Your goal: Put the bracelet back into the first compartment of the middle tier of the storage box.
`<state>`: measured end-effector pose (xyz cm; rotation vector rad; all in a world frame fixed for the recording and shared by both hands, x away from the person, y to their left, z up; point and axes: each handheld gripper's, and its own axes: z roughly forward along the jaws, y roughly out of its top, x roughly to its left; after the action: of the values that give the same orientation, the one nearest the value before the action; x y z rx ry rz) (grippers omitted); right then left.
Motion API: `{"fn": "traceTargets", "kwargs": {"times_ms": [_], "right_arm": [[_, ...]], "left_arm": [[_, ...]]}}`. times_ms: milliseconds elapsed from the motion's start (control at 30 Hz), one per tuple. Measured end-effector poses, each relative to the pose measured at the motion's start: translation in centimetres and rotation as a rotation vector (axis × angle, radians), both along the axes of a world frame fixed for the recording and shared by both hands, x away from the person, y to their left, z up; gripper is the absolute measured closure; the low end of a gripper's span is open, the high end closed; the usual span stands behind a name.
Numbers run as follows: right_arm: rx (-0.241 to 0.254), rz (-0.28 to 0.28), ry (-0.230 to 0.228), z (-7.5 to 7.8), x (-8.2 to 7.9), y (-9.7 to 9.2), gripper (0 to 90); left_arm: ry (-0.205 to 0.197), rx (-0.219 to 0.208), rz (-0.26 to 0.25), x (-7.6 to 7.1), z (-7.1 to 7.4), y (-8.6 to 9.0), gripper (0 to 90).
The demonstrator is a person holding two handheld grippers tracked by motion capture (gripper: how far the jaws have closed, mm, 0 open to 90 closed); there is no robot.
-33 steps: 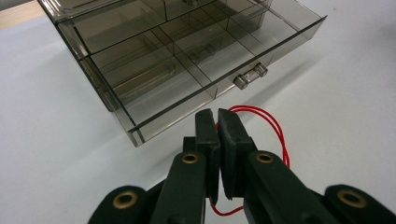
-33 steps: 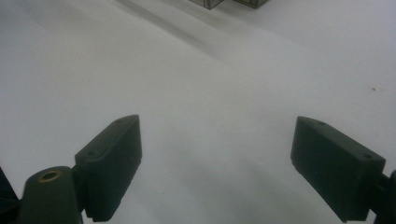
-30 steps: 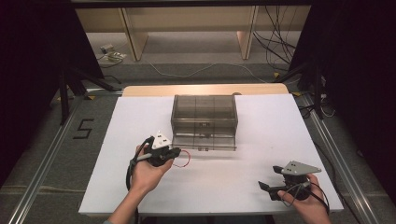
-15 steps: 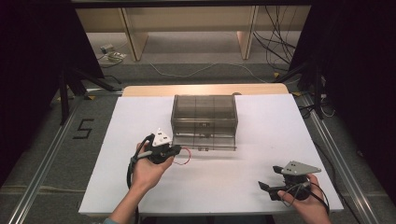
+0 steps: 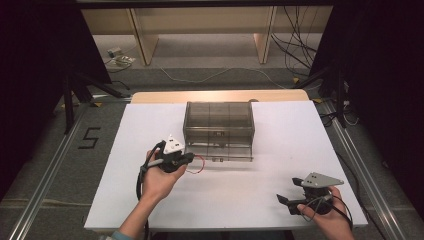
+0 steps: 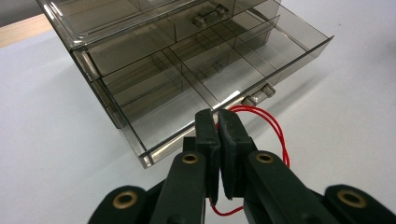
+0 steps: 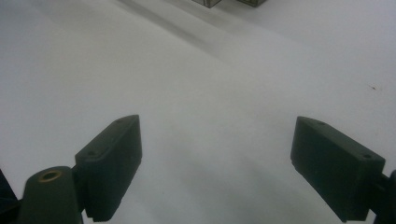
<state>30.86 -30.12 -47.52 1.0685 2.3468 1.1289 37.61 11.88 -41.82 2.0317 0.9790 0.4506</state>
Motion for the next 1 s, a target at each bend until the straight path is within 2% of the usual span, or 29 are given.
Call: {"fn": "traceTargets", "kwargs": {"times_ms": [1000], "right_arm": [[-0.001,-0.003,0.002,0.0,0.0,0.0,17.3]], "left_arm": [[-0.01,0.015,0.011,1.0,0.4,-0.5,87.5]]}}
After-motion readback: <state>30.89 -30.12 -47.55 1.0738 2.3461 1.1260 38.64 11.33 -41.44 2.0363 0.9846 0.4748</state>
